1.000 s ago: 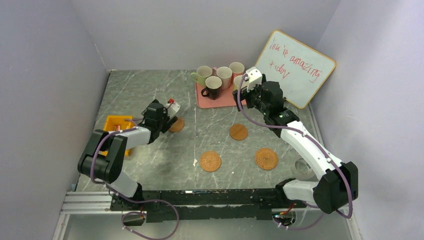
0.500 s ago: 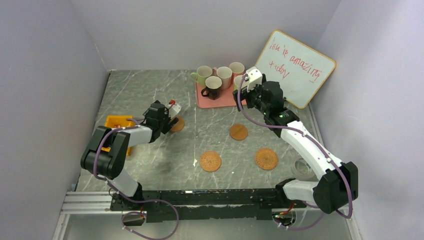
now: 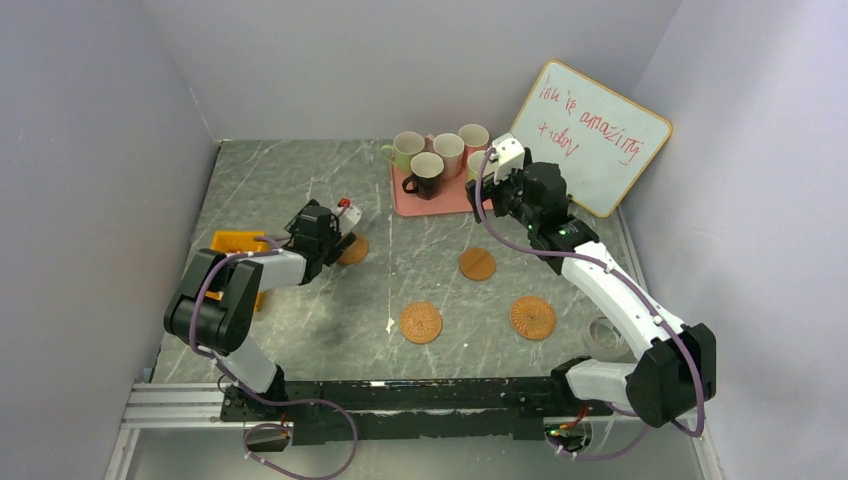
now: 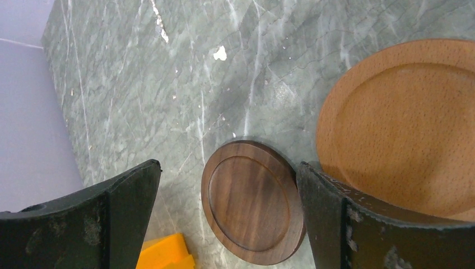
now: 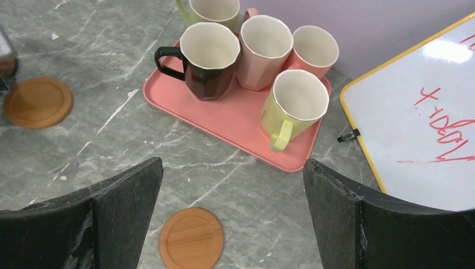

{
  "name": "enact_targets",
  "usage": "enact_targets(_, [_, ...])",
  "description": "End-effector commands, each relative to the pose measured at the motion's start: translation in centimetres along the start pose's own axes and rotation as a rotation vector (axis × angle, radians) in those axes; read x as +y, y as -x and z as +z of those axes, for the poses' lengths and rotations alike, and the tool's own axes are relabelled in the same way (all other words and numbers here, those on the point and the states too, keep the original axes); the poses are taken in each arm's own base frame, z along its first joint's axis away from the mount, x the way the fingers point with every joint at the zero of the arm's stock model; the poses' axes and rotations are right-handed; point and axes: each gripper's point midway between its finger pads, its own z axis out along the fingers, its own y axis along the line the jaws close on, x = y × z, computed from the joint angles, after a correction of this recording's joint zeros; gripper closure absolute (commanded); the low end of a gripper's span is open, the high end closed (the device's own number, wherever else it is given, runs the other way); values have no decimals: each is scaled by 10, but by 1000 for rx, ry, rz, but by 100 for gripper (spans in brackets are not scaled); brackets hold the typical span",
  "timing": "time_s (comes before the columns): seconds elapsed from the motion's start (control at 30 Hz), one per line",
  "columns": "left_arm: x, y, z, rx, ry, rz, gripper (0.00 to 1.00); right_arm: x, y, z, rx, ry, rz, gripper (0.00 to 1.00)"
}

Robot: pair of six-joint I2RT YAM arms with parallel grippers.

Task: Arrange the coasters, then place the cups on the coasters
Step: Move the coaster to the center of the board.

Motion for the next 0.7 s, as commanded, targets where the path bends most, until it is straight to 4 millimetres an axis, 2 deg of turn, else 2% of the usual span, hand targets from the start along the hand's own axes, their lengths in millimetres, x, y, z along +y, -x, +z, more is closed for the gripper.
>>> enact_targets(0.0, [2,-4,4,30,21,-11,4,-5,19,-4,-68,-9,4,1])
enact_targets(0.37, [-12,20,-11,-104,-90,-16,4,-5,20,-4,-69,-11,4,1])
enact_targets(0.67, [-32,24,-15,-116,-135,37,4,-5,19,-4,-68,-9,3,1])
